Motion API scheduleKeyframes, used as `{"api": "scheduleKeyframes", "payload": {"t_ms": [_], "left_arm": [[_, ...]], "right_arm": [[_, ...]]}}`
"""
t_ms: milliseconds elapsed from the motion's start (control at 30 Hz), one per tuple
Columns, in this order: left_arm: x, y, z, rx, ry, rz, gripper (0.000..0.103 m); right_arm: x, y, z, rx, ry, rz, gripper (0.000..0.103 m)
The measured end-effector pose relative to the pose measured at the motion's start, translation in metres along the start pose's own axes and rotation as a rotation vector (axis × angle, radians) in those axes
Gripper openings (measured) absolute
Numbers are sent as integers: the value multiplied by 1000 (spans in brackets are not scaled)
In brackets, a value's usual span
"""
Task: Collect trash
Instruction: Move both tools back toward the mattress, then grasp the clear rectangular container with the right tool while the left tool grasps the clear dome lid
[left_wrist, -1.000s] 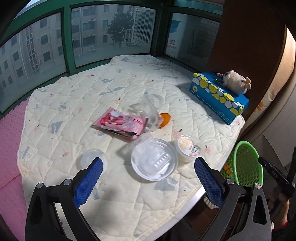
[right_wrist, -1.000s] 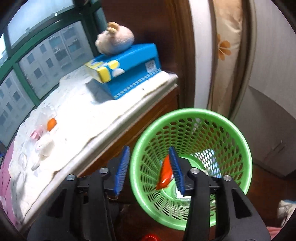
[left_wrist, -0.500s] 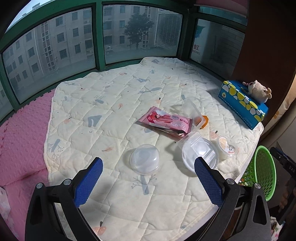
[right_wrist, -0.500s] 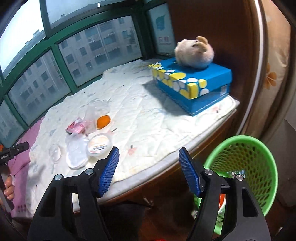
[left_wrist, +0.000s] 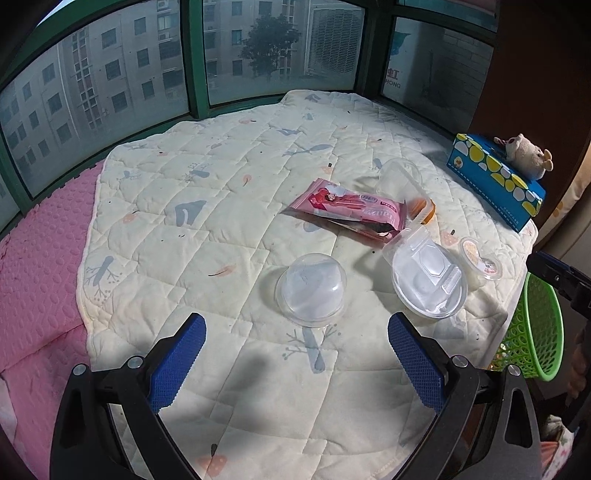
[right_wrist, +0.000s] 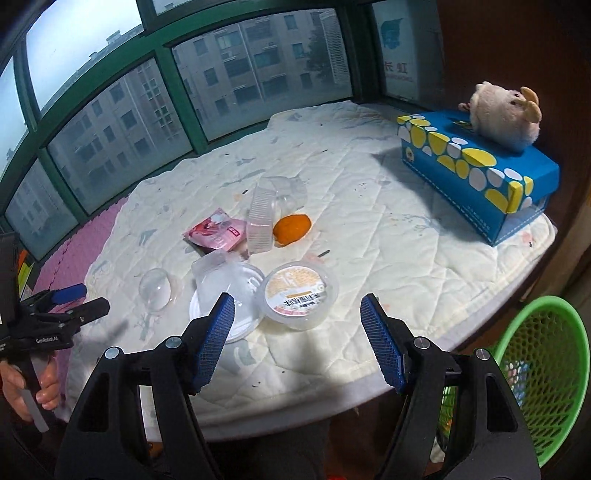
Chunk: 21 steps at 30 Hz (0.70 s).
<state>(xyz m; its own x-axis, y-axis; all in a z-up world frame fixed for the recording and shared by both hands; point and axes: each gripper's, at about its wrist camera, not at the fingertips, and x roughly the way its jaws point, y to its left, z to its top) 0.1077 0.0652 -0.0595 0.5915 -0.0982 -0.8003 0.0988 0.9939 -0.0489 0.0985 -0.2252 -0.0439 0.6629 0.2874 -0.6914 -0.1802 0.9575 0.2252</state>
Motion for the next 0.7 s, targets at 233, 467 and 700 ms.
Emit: {"api": "scheduleKeyframes", "payload": {"t_ms": [233, 467, 700], "left_arm": [[30, -3, 12, 6, 27, -19, 94], [61, -6, 21, 20, 81, -39, 75], [74, -4, 23, 13, 97, -87, 58]], "right_arm": [[10, 11, 10, -18, 8, 20, 71], [21, 20, 18, -41, 20, 37, 71], [32, 31, 23, -74, 38, 59, 71]]}}
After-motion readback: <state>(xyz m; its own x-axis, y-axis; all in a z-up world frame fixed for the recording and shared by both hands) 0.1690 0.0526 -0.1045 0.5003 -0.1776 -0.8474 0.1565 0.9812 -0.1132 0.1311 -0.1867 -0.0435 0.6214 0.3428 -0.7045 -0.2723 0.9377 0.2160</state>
